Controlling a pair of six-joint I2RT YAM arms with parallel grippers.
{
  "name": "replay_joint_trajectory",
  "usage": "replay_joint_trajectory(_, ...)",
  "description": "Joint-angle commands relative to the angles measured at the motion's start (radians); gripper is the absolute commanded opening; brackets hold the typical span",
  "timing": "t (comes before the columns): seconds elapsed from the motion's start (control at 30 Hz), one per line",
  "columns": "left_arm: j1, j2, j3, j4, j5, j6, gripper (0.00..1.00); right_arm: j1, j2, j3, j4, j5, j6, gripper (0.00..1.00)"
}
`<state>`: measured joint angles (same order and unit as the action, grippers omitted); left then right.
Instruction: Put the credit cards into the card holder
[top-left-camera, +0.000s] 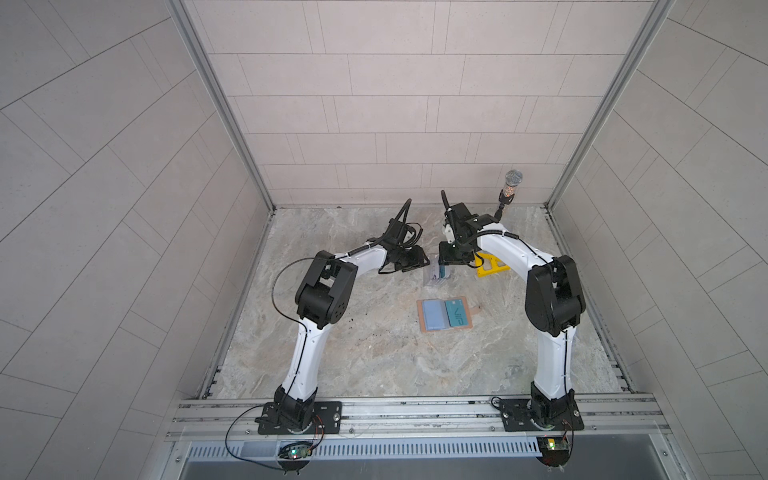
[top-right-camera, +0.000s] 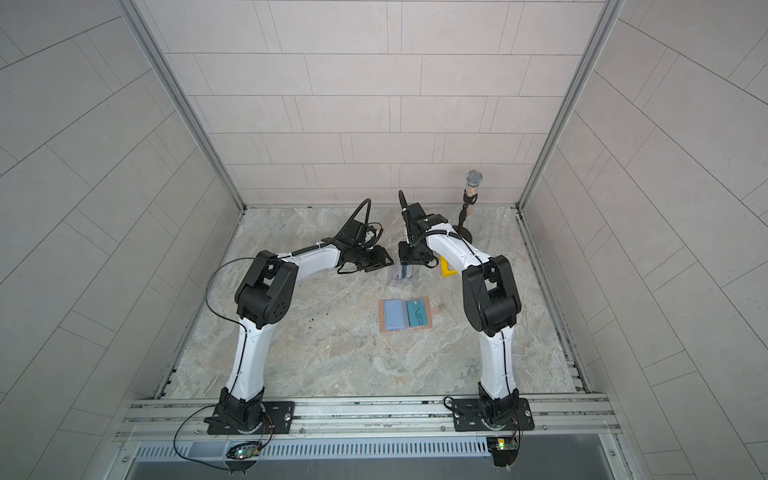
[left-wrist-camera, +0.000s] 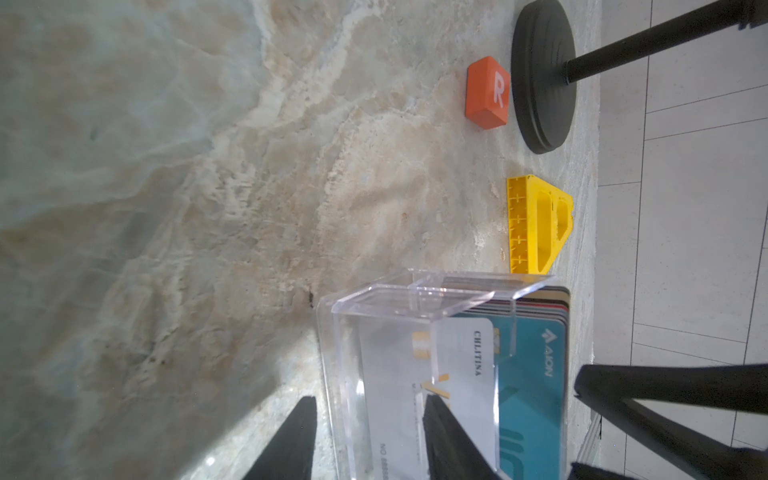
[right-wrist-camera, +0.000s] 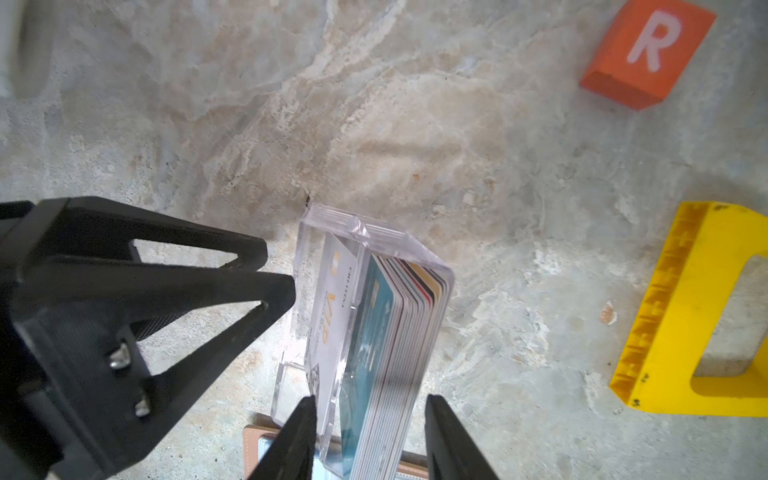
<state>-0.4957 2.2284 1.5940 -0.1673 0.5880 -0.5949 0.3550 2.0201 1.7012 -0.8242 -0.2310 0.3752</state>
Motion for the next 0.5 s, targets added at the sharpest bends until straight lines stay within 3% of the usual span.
replay_joint_trajectory(0.0,-0.001,0.006,0.014,0.027,0.029,-0.002,0.48,0.006,0.026,0.014,-0.026,0.025,0.001,0.45)
replay_joint_trajectory(0.47,-0.001,0.036,0.019,0.022,0.063,-0.004,0.48,0.006,0.050,0.014,-0.029,0.056,0.008,0.43)
